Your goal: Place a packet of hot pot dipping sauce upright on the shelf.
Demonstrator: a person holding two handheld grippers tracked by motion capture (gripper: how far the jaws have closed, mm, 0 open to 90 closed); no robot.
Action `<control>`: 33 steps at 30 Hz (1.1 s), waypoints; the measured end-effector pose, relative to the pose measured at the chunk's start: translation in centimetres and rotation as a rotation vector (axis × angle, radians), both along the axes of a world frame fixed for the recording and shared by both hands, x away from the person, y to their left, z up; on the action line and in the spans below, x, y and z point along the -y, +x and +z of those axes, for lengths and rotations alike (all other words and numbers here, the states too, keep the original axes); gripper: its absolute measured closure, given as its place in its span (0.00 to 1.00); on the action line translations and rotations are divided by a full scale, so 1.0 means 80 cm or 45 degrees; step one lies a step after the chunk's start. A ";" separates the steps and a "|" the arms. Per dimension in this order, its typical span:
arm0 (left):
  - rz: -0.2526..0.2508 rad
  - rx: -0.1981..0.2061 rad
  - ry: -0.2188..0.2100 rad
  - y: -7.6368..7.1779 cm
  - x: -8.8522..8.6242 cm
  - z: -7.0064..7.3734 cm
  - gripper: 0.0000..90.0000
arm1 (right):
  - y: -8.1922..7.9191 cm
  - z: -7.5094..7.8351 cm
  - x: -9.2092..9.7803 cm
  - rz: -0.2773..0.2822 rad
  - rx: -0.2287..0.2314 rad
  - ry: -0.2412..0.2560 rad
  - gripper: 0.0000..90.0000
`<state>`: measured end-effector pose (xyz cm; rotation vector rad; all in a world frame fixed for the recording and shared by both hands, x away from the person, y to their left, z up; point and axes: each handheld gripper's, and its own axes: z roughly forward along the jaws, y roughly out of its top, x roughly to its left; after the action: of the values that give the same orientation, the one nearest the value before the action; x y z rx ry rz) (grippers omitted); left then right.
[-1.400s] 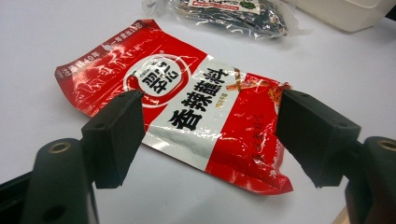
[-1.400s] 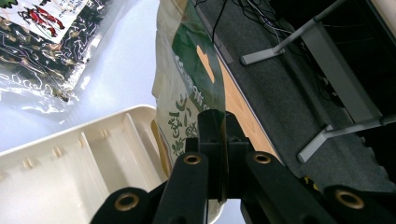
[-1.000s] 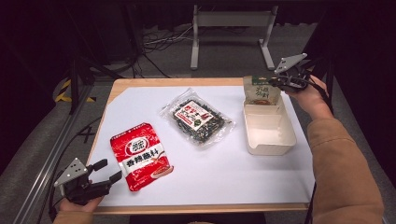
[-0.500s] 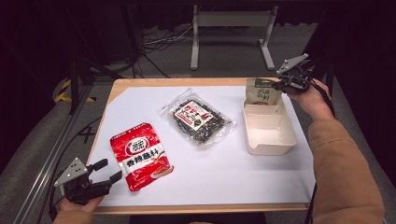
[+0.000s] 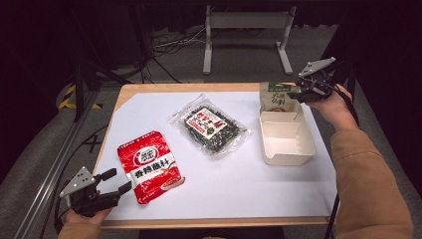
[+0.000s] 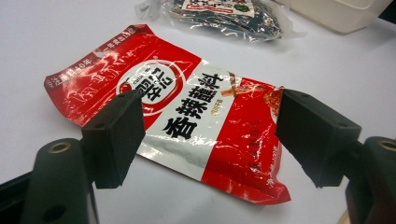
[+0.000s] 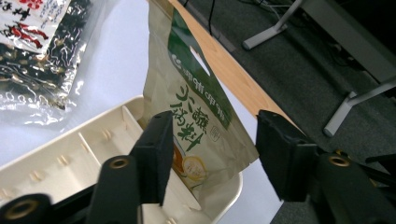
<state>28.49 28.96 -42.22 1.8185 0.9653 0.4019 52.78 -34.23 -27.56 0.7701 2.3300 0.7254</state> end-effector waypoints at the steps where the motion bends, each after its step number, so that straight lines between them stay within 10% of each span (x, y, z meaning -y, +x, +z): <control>1: 0.000 0.000 0.000 0.000 0.000 0.000 0.27 | -0.001 0.001 0.000 -0.009 0.018 0.009 0.43; 19: -0.054 -0.001 0.001 0.020 0.014 0.002 0.26 | -0.042 0.026 -0.004 -0.035 0.093 0.277 0.34; 33: -0.075 -0.021 -0.019 0.037 0.023 0.005 0.26 | -0.092 0.040 -0.032 0.099 0.097 0.373 0.37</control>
<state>31.45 27.15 -41.85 1.8350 0.9218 0.3428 45.44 -31.69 -24.33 0.7634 2.2221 1.1285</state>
